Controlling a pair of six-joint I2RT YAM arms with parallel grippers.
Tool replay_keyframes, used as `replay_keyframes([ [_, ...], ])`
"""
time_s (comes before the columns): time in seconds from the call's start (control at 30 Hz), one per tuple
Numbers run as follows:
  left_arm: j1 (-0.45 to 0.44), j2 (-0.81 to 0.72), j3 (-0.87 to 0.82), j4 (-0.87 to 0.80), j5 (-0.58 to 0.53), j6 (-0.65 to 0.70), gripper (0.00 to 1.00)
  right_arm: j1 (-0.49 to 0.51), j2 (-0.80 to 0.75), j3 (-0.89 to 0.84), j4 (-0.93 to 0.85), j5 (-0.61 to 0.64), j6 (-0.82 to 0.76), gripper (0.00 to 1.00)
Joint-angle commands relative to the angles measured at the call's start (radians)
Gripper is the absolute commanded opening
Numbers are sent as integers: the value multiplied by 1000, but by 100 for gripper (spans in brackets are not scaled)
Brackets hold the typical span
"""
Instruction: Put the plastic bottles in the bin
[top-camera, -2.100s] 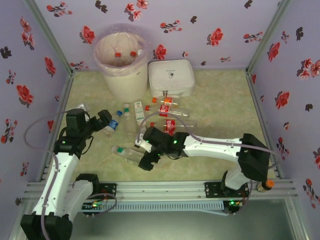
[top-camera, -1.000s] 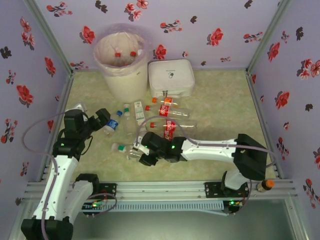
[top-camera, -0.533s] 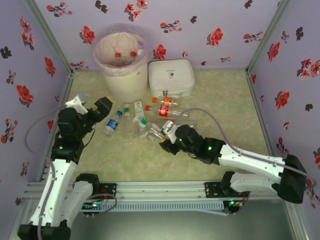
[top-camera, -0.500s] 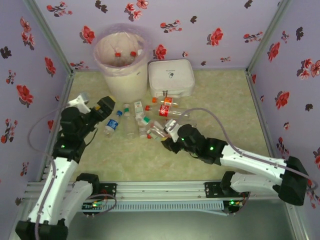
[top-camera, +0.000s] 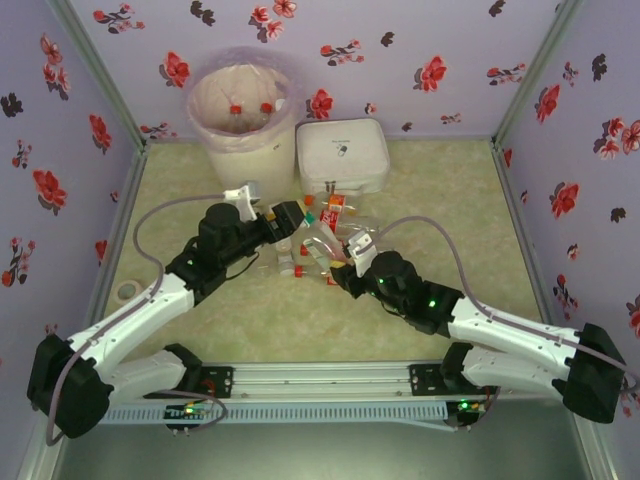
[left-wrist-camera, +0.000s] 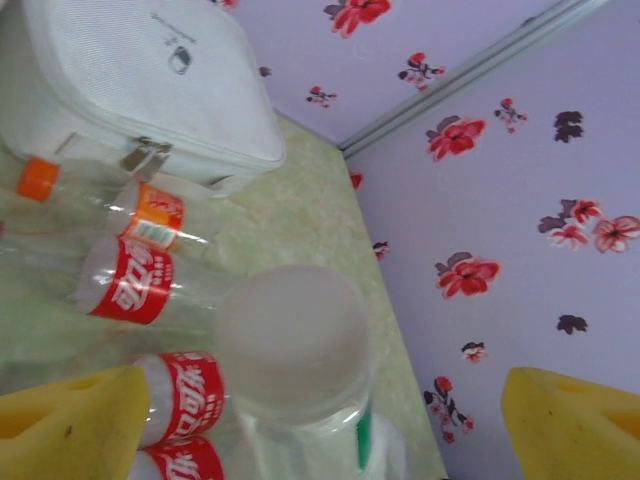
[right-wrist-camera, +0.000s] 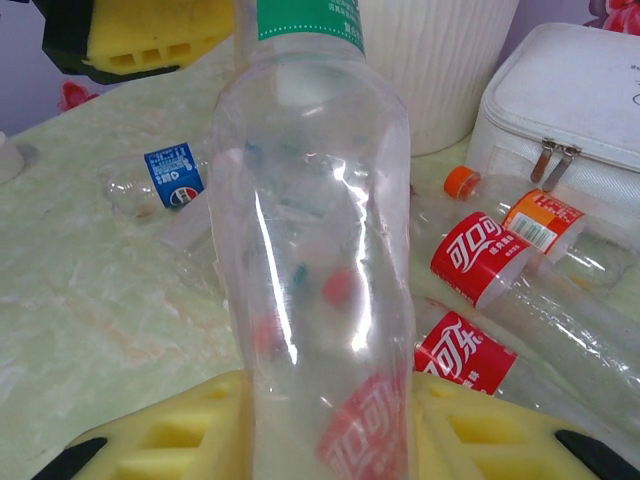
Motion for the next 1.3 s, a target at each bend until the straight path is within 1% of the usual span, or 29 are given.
replay_keyframes([
  [0.0,-24,26,20,99,-16,16,87,-5,14,-11,92,-2,19,34],
  [0.07,-31,43,19,108,-12,9,83,-5,26,-13,111,8,16,34],
  [0.2,-35,68,27,90,-18,12,81,-5,33,-17,145,3,18,33],
  [0.23,-33,75,26,99,-21,12,78,-5,35,-17,149,-4,21,33],
  [0.33,-33,102,21,125,-26,8,60,-7,52,-15,144,-9,22,34],
  [0.47,-32,126,15,144,-29,1,46,-6,61,-24,141,-15,29,34],
  [0.53,-29,128,16,142,-29,0,41,-6,61,-27,138,-19,36,36],
  [0.6,-26,124,18,137,-31,1,39,-6,61,-28,130,-19,34,40],
  [0.67,-21,120,20,125,-34,6,38,-9,63,-29,123,-20,28,51],
  [0.77,-10,107,18,114,-38,8,37,-14,63,-30,101,-27,16,81],
  [0.83,-2,99,25,99,-40,18,35,-17,49,-28,80,-25,13,97],
  [0.87,0,97,32,90,-40,22,35,-17,39,-26,68,-22,12,99],
  [1.0,20,74,97,2,-28,70,32,-20,-42,-29,0,33,1,99],
  [1.1,29,5,186,-102,-38,167,29,-26,-115,-46,-58,118,-11,99],
  [1.17,50,-36,272,-185,-47,252,25,-33,-154,-61,-101,172,-13,99],
  [1.27,106,-44,434,-331,-55,347,17,-38,-198,-92,-132,195,1,99],
])
